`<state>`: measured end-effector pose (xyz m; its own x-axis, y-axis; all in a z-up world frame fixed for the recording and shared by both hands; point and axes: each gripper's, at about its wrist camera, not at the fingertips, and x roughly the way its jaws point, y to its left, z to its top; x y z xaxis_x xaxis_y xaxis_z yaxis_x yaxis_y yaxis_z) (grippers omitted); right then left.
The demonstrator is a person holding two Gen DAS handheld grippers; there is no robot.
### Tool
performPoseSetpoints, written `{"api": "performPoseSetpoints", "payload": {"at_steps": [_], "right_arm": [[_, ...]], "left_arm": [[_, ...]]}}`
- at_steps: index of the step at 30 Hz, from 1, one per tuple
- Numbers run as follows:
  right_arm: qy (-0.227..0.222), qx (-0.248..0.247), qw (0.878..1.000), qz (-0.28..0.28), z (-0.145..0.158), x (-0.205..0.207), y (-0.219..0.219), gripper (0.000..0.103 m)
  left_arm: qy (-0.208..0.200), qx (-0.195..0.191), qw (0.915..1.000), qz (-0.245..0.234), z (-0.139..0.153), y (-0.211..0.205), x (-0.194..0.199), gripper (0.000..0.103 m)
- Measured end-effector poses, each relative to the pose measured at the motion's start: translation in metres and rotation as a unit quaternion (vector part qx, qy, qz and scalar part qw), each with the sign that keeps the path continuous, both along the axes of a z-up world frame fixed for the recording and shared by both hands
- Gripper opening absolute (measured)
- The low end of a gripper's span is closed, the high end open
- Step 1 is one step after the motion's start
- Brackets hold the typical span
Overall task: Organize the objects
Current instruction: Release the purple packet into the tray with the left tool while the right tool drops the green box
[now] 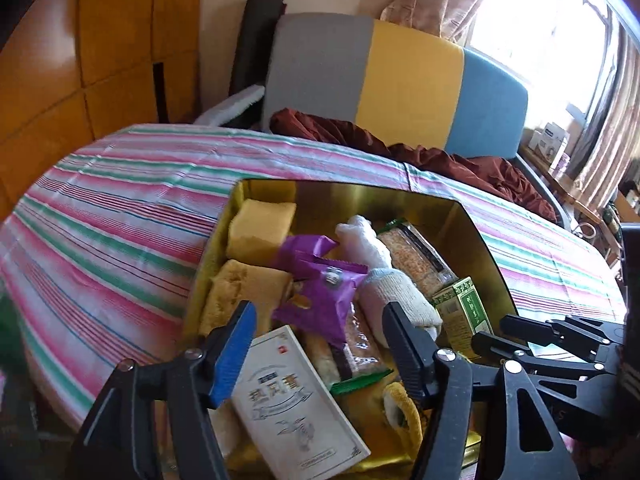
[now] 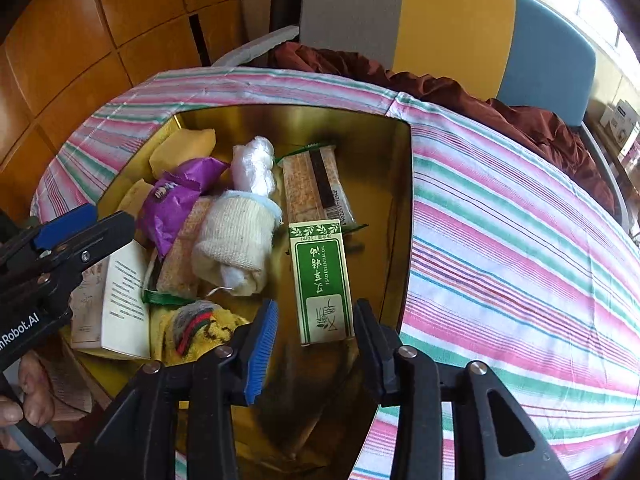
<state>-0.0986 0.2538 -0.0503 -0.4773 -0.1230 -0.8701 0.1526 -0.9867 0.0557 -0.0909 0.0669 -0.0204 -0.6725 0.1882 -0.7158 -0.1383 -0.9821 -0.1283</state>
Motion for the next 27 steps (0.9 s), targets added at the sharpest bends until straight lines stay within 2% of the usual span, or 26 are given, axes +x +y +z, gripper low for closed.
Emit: {"api": "performPoseSetpoints", "payload": {"at_steps": [1,6,8,15,21,27], "right_arm": [[0.007,-0.004,1.000,-0.005,0.003,0.003,0.000,0.040],[0.050,-0.016,0.998,-0.030,0.021,0.023,-0.004,0.047],[0.070,-0.017,0.997,-0.040,0.028,0.033,-0.007,0.047],[0.115,-0.021,0.991,-0.059,0.041,0.064,-0.014,0.048],[0.129,-0.029,0.989,-0.070,0.043,0.083,-0.017,0.048],[0.135,-0.021,0.988,-0.077,0.045,0.086,-0.021,0.048]], "left_arm": [[0.007,-0.002,1.0000,0.004,0.005,-0.003,0.005,0.071],[0.045,-0.013,0.9985,0.028,0.026,-0.013,0.026,0.099],[0.061,-0.019,0.9973,0.035,0.034,-0.016,0.037,0.103],[0.077,-0.028,0.9955,0.046,0.047,-0.022,0.065,0.103],[0.090,-0.065,0.9919,0.063,0.042,-0.020,0.084,0.103],[0.071,-0.040,0.9948,0.060,0.036,-0.028,0.090,0.103]]}}
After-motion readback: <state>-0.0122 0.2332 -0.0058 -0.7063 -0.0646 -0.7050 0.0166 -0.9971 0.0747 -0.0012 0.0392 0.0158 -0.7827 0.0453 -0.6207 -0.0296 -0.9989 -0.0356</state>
